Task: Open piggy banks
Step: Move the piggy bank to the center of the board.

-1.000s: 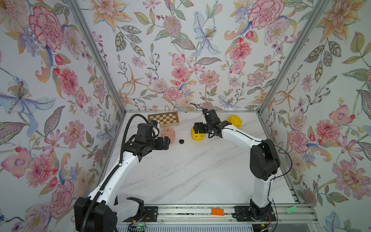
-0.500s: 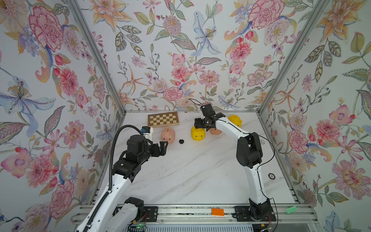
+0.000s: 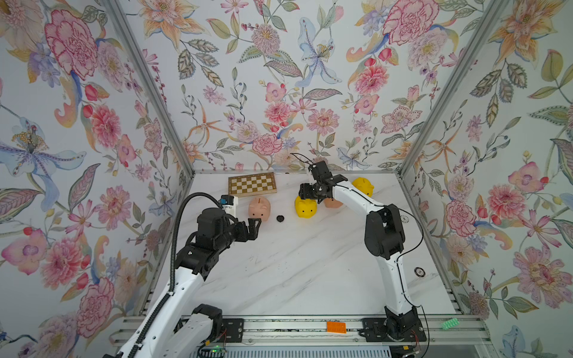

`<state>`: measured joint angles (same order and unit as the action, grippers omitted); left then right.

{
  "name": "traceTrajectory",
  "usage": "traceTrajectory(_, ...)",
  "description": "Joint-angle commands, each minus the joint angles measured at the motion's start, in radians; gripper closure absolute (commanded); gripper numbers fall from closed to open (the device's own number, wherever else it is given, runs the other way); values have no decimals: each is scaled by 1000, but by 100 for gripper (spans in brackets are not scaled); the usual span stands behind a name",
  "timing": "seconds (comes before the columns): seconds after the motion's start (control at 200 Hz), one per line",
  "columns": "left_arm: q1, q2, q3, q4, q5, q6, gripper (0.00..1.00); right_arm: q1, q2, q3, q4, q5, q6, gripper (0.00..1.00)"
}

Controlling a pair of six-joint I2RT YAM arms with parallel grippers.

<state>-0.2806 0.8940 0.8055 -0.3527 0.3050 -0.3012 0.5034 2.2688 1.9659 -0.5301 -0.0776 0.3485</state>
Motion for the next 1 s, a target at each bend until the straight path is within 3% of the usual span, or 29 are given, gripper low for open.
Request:
traceTrajectory(0.0, 6, 4, -14, 27, 37, -15, 1, 30, -61, -107, -42, 24, 71, 32)
traceTrajectory(0.17, 5, 5, -16, 36, 53, -19, 1, 39, -193, -334, 89, 59, 204, 33)
traceTrajectory(0.555, -2, 5, -66, 120, 152, -88, 1, 248, -503, -815, 316, 293, 614, 31)
traceTrajectory(0.766, -19, -10, -87, 132, 173, -98, 1, 370, -555, -864, 331, 420, 764, 30)
traceTrajectory(0.996, -82, 14, -98, 106, 165, -101, 1, 375, -626, -868, 339, 468, 698, 19)
